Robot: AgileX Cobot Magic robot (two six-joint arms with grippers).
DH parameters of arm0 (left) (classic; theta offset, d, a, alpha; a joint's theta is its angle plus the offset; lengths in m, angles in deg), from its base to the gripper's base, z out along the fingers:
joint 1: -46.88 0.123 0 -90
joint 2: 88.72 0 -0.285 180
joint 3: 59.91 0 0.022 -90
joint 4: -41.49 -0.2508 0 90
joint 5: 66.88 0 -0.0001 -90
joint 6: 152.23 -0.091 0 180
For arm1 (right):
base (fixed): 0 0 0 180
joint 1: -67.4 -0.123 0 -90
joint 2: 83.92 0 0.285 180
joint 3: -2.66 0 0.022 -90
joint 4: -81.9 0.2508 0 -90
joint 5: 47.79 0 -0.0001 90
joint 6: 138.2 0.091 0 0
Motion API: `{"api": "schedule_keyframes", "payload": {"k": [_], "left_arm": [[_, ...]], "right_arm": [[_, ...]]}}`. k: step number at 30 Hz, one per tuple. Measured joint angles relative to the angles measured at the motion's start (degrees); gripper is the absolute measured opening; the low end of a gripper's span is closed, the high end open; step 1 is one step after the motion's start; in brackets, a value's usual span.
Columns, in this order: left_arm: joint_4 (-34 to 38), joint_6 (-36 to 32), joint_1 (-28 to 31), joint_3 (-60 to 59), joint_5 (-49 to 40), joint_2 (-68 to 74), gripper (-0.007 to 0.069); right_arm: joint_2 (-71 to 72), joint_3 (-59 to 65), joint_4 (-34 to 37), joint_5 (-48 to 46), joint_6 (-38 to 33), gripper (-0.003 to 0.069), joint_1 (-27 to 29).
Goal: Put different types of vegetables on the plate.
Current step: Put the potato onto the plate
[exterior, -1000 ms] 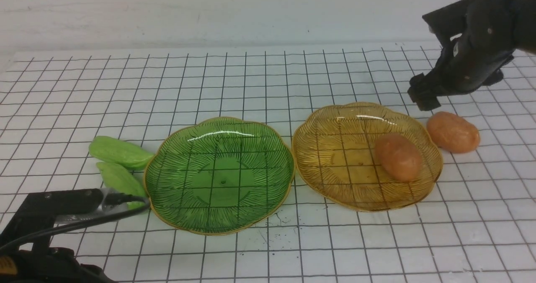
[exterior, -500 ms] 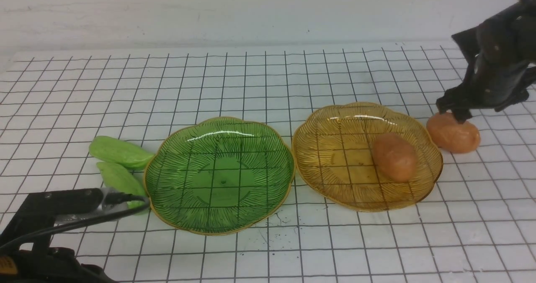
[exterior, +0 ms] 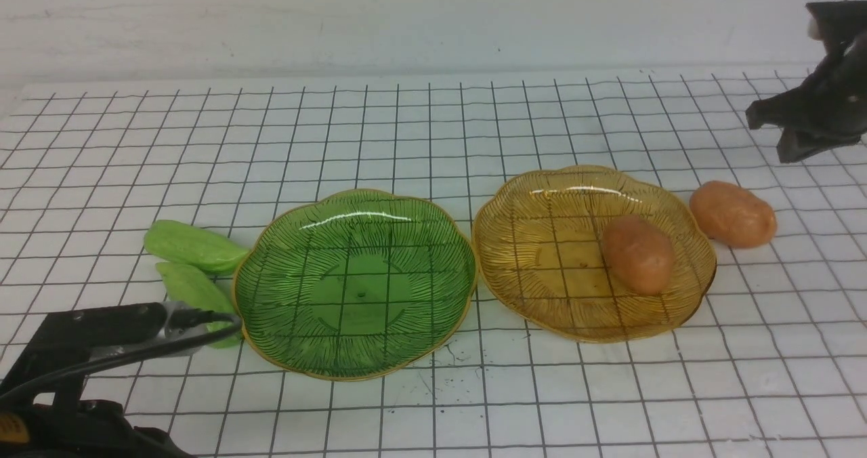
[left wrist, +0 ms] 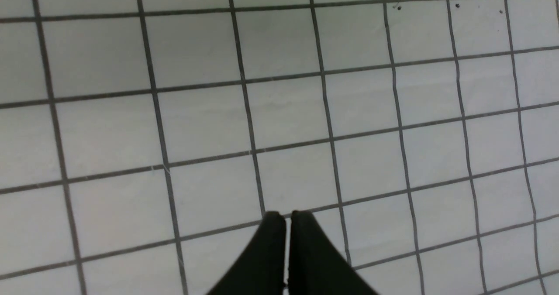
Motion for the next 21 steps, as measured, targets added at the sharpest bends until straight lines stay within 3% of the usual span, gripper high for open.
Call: {"api": "schedule_keyframes", "payload": {"k": [8, 12, 21], "left_arm": [[0.07, 0.0, 0.0, 0.0, 0.0, 0.0, -0.0004], [0.07, 0.0, 0.0, 0.0, 0.0, 0.0, -0.0004], [0.12, 0.0, 0.0, 0.0, 0.0, 0.0, -0.0004]], "right_arm": [[-1.95, -0.07, -0.03, 0.25, -5.84, 0.0464, -1.34], [-5.19, -0.07, 0.2, 0.32, -7.65, 0.0617, -2.01], [-9.36, -0.07, 0.18, 0.45, -7.85, 0.0652, -2.05]]}}
